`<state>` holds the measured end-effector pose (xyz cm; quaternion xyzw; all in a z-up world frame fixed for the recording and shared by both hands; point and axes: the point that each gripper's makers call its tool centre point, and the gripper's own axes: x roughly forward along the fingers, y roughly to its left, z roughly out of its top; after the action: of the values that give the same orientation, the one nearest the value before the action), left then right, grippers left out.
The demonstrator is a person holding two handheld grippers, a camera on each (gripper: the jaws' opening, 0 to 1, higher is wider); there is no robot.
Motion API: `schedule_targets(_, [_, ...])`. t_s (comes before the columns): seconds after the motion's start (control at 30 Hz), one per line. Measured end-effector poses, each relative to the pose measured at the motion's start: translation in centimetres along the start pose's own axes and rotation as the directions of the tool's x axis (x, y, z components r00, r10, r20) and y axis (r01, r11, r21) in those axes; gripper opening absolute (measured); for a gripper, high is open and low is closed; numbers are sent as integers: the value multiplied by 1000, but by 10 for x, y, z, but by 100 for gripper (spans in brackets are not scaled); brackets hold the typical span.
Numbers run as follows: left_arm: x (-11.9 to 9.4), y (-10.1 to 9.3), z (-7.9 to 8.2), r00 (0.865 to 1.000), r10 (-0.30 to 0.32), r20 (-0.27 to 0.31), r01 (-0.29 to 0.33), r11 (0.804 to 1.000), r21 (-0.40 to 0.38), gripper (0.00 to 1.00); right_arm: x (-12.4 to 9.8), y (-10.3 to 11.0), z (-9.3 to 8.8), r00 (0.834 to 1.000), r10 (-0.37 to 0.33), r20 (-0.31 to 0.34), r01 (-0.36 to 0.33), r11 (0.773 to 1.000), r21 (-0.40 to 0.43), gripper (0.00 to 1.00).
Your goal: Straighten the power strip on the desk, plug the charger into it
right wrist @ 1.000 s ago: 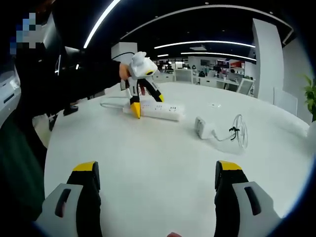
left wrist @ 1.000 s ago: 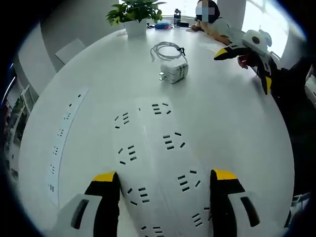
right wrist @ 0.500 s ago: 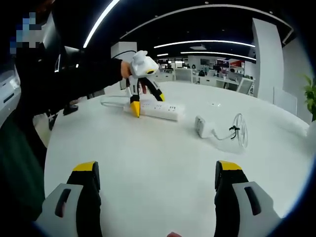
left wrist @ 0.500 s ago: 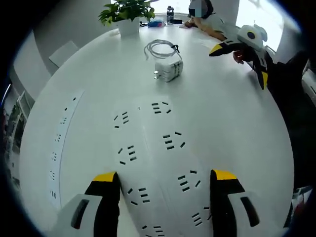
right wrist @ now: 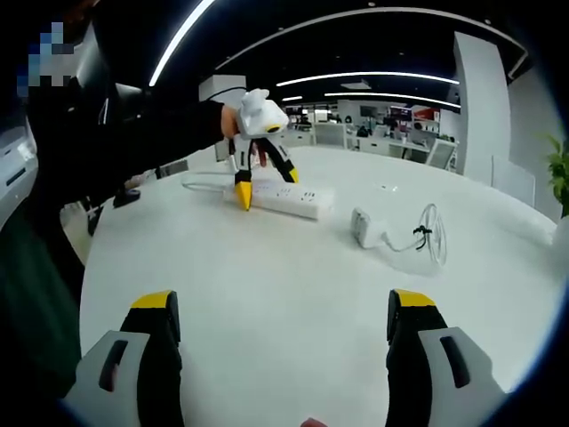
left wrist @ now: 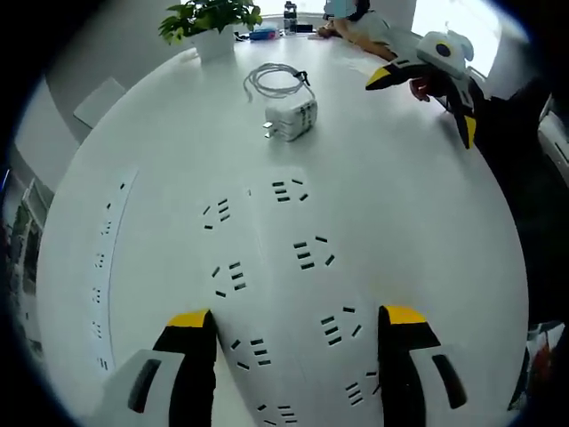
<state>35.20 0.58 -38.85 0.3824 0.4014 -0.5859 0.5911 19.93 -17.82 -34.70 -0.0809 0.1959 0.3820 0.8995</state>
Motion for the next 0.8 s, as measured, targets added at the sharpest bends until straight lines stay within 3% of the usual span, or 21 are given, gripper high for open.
schedule_targets(0.8, [0, 1, 0, 997, -31, -65, 37, 995, 97, 75, 1, 4, -2, 1000, 2, 0, -2, 1000, 6, 97])
